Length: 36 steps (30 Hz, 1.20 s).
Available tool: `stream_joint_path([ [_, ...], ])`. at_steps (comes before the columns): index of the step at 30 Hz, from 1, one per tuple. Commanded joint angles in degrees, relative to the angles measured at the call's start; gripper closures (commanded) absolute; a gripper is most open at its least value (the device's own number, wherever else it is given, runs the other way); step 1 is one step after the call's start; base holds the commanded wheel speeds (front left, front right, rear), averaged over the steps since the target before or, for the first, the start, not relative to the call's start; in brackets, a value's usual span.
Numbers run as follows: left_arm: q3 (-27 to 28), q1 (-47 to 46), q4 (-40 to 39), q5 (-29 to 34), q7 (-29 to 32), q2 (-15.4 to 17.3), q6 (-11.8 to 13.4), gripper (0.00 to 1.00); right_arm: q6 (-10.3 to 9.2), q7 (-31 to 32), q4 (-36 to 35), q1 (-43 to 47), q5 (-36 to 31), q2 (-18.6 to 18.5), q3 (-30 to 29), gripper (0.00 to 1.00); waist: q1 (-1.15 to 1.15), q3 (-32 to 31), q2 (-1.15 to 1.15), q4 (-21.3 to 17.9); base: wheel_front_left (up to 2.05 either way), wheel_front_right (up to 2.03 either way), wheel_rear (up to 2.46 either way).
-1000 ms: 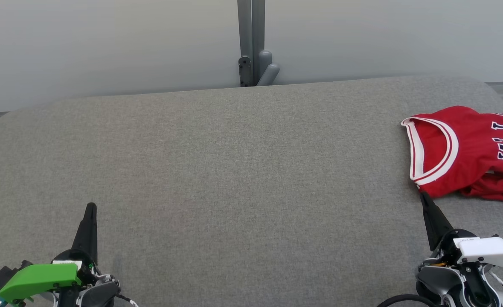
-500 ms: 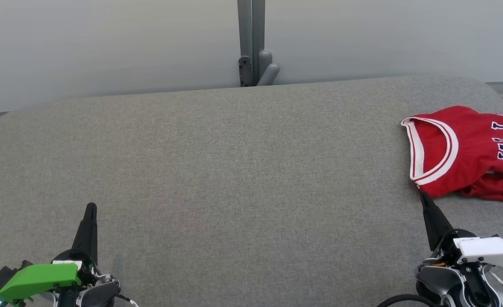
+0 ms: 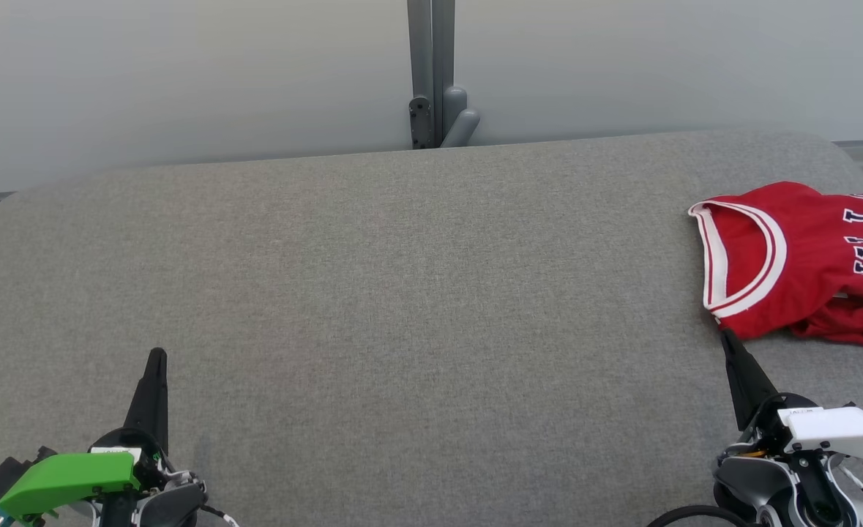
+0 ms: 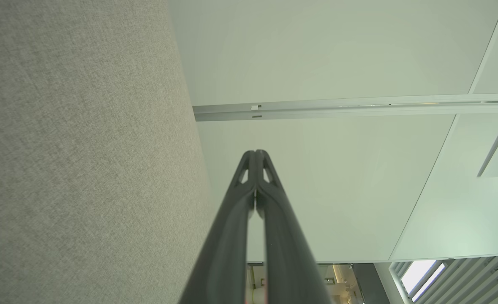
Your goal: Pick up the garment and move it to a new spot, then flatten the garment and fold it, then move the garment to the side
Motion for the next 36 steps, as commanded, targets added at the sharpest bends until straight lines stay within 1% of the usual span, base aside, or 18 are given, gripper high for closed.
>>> stream_joint_path([
  [1,0.17,-0.88,0.01,0.25,0.16,0.01,-0.32,1.0,0.0,0.12,0.08,-0.61,0.24,-0.27,0.07,1.0,0.0,0.0,0.0,0.0,0.0,0.0,0.0],
  [36,0.57,-0.94,0.04,0.51,0.41,-0.21,-0.32,1.0,0.0,0.12,0.08,-0.61,0.25,-0.27,0.08,1.0,0.0,0.0,0.0,0.0,0.0,0.0,0.0],
])
